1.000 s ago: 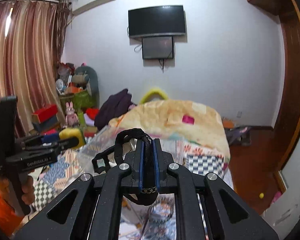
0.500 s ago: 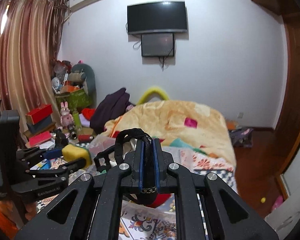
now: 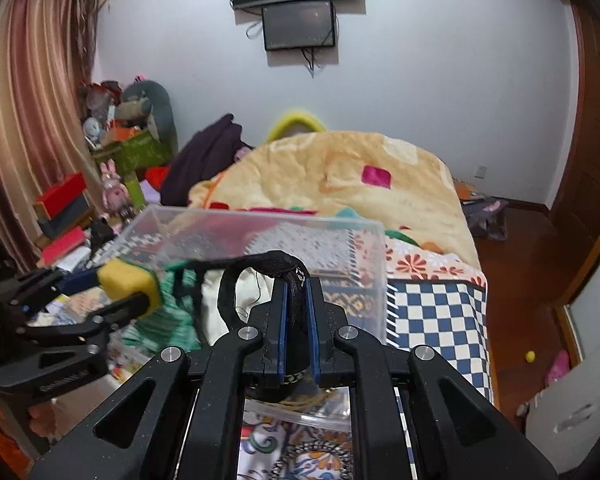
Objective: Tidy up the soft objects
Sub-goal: 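Lower the sponge and eye mask into the clear box and open both grippers, then grasp the white cloth bag with the left gripper while the right gripper grasps the braided bracelet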
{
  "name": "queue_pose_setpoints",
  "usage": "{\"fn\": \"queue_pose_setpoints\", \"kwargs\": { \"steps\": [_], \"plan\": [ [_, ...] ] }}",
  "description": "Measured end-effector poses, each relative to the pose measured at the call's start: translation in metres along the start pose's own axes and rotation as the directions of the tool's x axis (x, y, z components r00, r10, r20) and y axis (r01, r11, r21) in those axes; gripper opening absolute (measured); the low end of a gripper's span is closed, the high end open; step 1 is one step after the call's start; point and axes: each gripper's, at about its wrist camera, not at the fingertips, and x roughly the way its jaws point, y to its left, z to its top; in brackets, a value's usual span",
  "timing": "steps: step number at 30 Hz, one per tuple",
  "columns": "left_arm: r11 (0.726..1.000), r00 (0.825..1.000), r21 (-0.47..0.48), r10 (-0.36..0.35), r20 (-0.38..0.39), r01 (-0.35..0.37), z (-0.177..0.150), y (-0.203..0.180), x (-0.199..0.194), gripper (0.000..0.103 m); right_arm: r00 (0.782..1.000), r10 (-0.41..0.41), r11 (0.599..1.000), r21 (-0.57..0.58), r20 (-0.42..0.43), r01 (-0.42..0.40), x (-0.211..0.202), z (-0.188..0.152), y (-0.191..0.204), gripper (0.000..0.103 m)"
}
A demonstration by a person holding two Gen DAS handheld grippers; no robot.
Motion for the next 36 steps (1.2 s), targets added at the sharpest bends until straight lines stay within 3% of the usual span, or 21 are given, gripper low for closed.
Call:
{"fn": "queue_pose_setpoints", "kwargs": {
  "steps": [8, 10, 12, 16, 23, 29, 36],
  "plan": [
    [1.0, 1.0, -0.006, -0.022, 0.005, 0.022, 0.001, -0.002, -0.01, 0.067, 0.997, -0.044, 0.999, -0.023, -0.066, 0.043, 0.009, -0.005, 0.0, 0.013],
    [1.0, 1.0, -0.007, -0.021, 0.017, 0.021, 0.002, -0.002, -0.014, 0.071, 0.996, -0.05, 0.998, -0.034, -0.067, 0.048, 0.007, -0.006, 0.001, 0.022],
    [1.0, 0.999, -0.005, -0.018, 0.027, 0.018, 0.003, -0.002, -0.02, 0.072, 0.997, -0.061, 0.997, -0.045, -0.051, 0.059, 0.001, -0.005, 0.003, 0.039],
    [1.0, 0.998, -0.012, -0.024, 0.05, 0.025, 0.005, 0.0, -0.034, 0.074, 0.998, -0.069, 0.995, -0.077, -0.006, 0.069, -0.018, -0.003, 0.007, 0.053],
    [0.999, 0.993, -0.02, -0.048, 0.109, 0.05, 0.003, 0.006, -0.067, 0.088, 0.997, -0.044, 0.995, -0.088, 0.066, 0.05, -0.049, -0.002, 0.007, 0.083],
    [0.997, 0.991, -0.02, -0.066, 0.119, 0.069, -0.01, 0.01, -0.087, 0.093, 0.999, -0.018, 0.997, -0.072, 0.035, 0.021, -0.055, -0.019, 0.005, 0.084],
    [0.997, 0.996, -0.024, -0.074, 0.056, 0.076, -0.037, 0.016, -0.085, 0.095, 0.997, -0.026, 0.998, -0.054, -0.066, 0.023, -0.041, -0.052, 0.0, 0.084]
  ]
}}
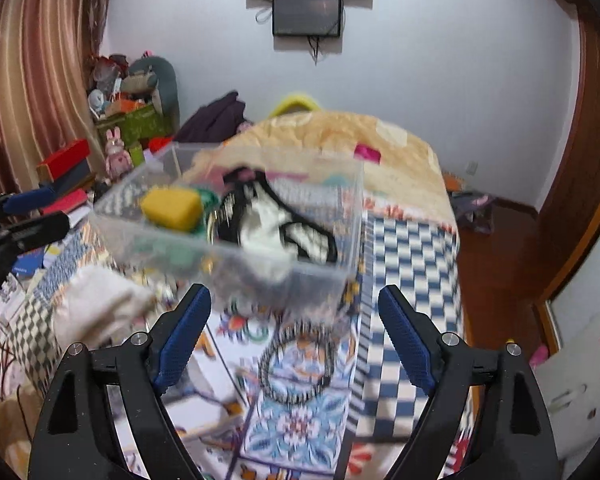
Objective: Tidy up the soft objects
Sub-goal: 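Grasp the white cloth bag with the left gripper while the right gripper grasps the braided bracelet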
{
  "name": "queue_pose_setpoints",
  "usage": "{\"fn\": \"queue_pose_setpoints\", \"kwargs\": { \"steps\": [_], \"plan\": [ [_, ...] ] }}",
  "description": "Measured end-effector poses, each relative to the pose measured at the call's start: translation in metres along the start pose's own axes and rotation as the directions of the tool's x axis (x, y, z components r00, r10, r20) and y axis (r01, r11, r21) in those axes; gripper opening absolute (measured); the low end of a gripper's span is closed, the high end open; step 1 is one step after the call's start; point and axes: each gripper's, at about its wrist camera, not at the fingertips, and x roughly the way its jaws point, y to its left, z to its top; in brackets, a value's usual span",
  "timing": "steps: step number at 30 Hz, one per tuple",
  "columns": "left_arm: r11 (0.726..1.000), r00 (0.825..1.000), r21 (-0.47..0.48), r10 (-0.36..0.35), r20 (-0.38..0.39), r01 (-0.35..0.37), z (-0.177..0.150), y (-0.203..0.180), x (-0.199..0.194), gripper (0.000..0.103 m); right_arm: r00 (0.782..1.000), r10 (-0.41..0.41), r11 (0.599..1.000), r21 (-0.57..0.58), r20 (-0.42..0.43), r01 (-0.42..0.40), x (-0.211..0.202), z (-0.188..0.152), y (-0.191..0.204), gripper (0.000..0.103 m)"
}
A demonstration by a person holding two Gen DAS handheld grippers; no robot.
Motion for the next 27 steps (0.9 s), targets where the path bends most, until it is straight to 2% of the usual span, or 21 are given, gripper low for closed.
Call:
{"fn": "queue_pose_setpoints", "kwargs": {
  "steps": [8, 16, 20, 27],
  "plan": [
    [1.0, 0.994, -0.028, -0.011, -0.11, 0.008, -0.036, 0.005, 0.017, 0.095, 0.992, -0.008, 1.0, 0.029, -0.127, 0.012, 0.019, -0.036, -0.01, 0.084],
    [0.998, 0.982, -0.057, -0.011, -0.186, 0.001, -0.062, 0.011, 0.037, 0.095, 0.988, -0.013, 0.999, 0.037, -0.155, 0.018, 0.031, -0.049, -0.012, 0.08],
    [0.998, 0.981, -0.07, -0.017, -0.192, 0.003, -0.066, 0.012, 0.043, 0.093, 0.989, 0.005, 1.0, 0.026, -0.145, -0.001, 0.03, -0.047, -0.008, 0.061],
    [0.995, 0.978, -0.082, -0.067, -0.197, 0.052, -0.071, 0.008, 0.043, 0.065, 0.987, 0.055, 0.999, 0.009, -0.148, -0.054, 0.031, -0.043, 0.003, 0.032]
  ]
}}
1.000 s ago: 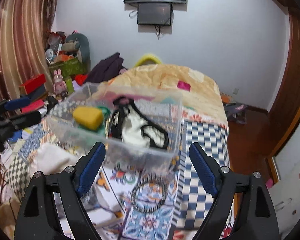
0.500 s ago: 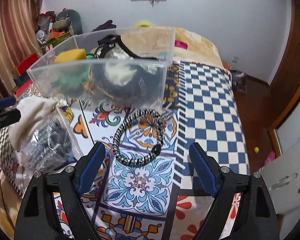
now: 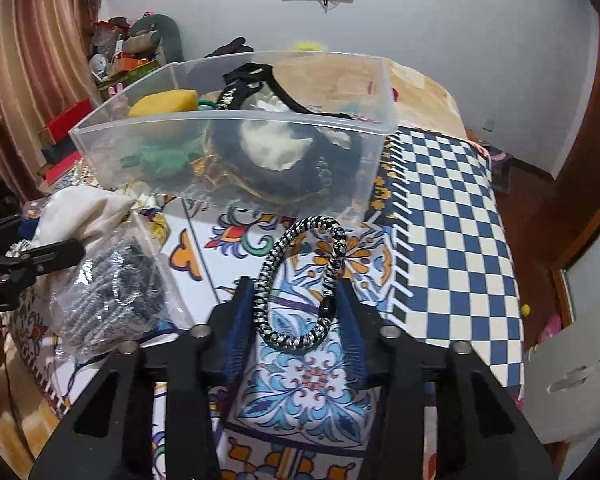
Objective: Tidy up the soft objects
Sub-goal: 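Grasp the white cloth bag with the left gripper while the right gripper grasps the braided bracelet, then place the white bag and bracelet into the clear box and release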
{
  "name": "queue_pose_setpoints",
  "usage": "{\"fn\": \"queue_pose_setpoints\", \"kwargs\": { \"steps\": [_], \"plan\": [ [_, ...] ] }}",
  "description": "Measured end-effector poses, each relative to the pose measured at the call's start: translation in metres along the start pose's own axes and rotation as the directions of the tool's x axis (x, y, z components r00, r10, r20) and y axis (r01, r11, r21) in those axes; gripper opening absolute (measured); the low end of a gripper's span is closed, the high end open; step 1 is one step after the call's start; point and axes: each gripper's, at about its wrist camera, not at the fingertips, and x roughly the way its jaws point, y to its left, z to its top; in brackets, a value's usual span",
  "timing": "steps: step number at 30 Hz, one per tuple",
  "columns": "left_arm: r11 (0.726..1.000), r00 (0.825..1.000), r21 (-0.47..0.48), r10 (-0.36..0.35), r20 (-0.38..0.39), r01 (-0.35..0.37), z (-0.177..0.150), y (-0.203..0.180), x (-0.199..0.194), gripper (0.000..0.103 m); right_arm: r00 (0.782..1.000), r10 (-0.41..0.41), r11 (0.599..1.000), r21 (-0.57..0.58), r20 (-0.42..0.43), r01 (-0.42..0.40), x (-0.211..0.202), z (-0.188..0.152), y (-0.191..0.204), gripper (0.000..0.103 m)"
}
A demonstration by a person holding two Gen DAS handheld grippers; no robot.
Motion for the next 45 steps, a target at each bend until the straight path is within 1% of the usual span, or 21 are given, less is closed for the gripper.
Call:
{"fn": "queue_pose_setpoints", "kwargs": {
  "steps": [1, 3, 4, 5, 6, 7, 8, 11, 17, 21, 26, 29, 31, 34, 39, 42, 45],
  "plan": [
    [1.0, 1.0, 0.002, -0.001, 0.002, 0.001, -0.001, -0.001, -0.001, 0.062, 1.0, 0.005, 1.0, 0.002, -0.001, -0.005, 0.0, 0.0, 0.001, 0.03],
    [1.0, 1.0, 0.005, -0.004, 0.005, 0.004, -0.003, -0.001, -0.005, 0.052, 1.0, 0.016, 1.0, 0.001, -0.001, -0.016, 0.001, 0.0, 0.003, 0.021],
    [1.0, 1.0, 0.006, -0.004, 0.009, 0.004, -0.004, -0.001, -0.007, 0.05, 1.0, 0.016, 1.0, -0.002, -0.001, -0.016, 0.001, 0.0, 0.005, 0.019],
    [1.0, 1.0, 0.01, -0.004, 0.014, 0.003, -0.005, -0.001, -0.01, 0.045, 1.0, 0.015, 1.0, -0.007, 0.0, -0.015, 0.001, 0.0, 0.006, 0.016],
    [1.0, 1.0, 0.014, -0.002, 0.02, 0.002, -0.005, -0.002, -0.012, 0.039, 1.0, 0.014, 1.0, -0.013, 0.002, -0.014, 0.001, -0.001, 0.008, 0.015],
    [1.0, 1.0, 0.016, -0.001, 0.026, 0.001, -0.005, -0.001, -0.015, 0.036, 1.0, 0.016, 1.0, -0.016, 0.002, -0.016, 0.001, -0.001, 0.008, 0.015],
    [1.0, 0.999, 0.017, 0.0, 0.032, 0.0, -0.005, -0.001, -0.017, 0.028, 1.0, 0.023, 1.0, -0.02, 0.003, -0.023, 0.002, -0.001, 0.008, 0.015],
    [1.0, 0.999, 0.022, 0.006, 0.05, -0.007, -0.002, -0.001, -0.023, 0.021, 0.999, 0.034, 0.999, -0.031, 0.013, -0.034, -0.003, 0.001, 0.01, 0.014],
    [0.999, 0.994, 0.045, 0.023, 0.109, -0.028, 0.003, -0.007, -0.044, 0.02, 0.996, 0.053, 0.998, -0.033, 0.071, -0.051, -0.019, 0.01, 0.009, 0.014],
    [0.997, 0.986, 0.063, 0.023, 0.165, -0.034, 0.015, -0.01, -0.06, 0.02, 0.991, 0.061, 0.997, -0.045, 0.119, -0.056, -0.033, 0.019, 0.012, 0.014],
    [0.998, 0.97, 0.053, 0.025, 0.241, -0.039, 0.034, -0.012, -0.079, 0.02, 0.981, 0.069, 0.997, -0.056, 0.184, -0.059, -0.048, 0.034, 0.018, 0.014],
    [0.998, 0.961, 0.037, 0.037, 0.276, -0.049, 0.047, -0.009, -0.082, 0.02, 0.974, 0.072, 0.996, -0.058, 0.214, -0.061, -0.053, 0.044, 0.021, 0.014],
    [0.999, 0.954, 0.017, 0.036, 0.298, -0.043, 0.058, -0.006, -0.083, 0.02, 0.97, 0.076, 0.996, -0.054, 0.23, -0.065, -0.053, 0.052, 0.022, 0.014],
    [0.999, 0.947, -0.011, 0.049, 0.317, -0.048, 0.07, -0.002, -0.081, 0.02, 0.964, 0.083, 0.996, -0.047, 0.251, -0.073, -0.055, 0.061, 0.024, 0.014],
    [0.998, 0.944, -0.039, 0.062, 0.324, -0.052, 0.085, 0.001, -0.073, 0.02, 0.956, 0.086, 0.996, -0.038, 0.28, -0.079, -0.052, 0.082, 0.029, 0.014],
    [0.996, 0.941, -0.045, 0.082, 0.328, -0.071, 0.093, 0.001, -0.065, 0.02, 0.954, 0.094, 0.995, -0.042, 0.284, -0.086, -0.046, 0.093, 0.034, 0.014],
    [0.994, 0.942, -0.067, 0.099, 0.321, -0.081, 0.098, 0.002, -0.055, 0.02, 0.955, 0.105, 0.994, -0.054, 0.277, -0.093, -0.036, 0.102, 0.04, 0.014]
  ]
}}
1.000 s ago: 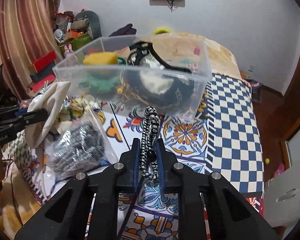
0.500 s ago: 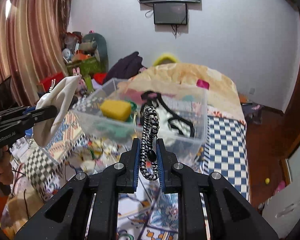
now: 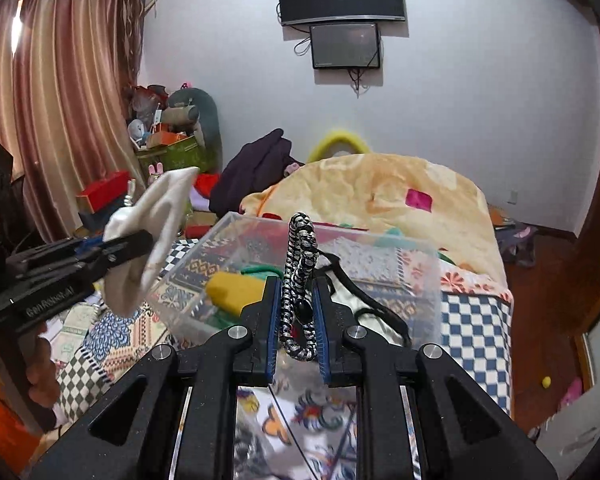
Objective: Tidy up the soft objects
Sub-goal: 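Place the white bag and bracelet into the clear box and release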
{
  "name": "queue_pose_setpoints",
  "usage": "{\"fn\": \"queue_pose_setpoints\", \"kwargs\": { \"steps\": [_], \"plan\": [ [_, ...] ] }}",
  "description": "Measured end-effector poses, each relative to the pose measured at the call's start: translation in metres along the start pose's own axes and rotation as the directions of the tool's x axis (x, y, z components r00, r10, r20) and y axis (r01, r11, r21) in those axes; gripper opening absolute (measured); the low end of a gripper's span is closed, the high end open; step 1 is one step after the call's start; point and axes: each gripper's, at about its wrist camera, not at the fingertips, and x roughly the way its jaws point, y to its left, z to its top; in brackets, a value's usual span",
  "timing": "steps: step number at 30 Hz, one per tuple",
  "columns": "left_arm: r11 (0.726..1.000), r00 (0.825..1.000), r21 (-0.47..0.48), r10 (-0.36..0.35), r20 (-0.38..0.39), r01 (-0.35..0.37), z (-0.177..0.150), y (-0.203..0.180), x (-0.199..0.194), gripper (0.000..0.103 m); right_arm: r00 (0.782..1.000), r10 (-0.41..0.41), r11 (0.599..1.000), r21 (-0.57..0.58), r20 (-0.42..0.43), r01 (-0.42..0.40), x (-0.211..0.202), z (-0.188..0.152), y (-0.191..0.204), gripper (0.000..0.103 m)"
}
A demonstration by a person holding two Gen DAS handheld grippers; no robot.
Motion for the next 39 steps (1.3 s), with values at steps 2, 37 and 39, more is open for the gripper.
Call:
{"fn": "queue_pose_setpoints", "kwargs": {
  "steps": [2, 37, 39],
  "plan": [
    [1.0, 1.0, -0.006, -0.003, -0.016, 0.003, 0.0, -0.001, 0.01, 0.02, 1.0, 0.008, 1.0, -0.008, -0.009, -0.008, 0.01, 0.003, 0.003, 0.015],
    [0.996, 0.999, 0.088, -0.03, -0.032, 0.033, -0.013, -0.017, -0.01, 0.093, 0.997, -0.026, 0.999, -0.049, -0.067, 0.023, 0.012, -0.01, 0.01, 0.069],
    [0.994, 0.999, 0.1, -0.028, -0.021, 0.03, -0.015, -0.017, -0.02, 0.096, 0.999, -0.017, 0.999, -0.051, -0.051, 0.014, 0.003, -0.012, 0.011, 0.07]
  ]
}}
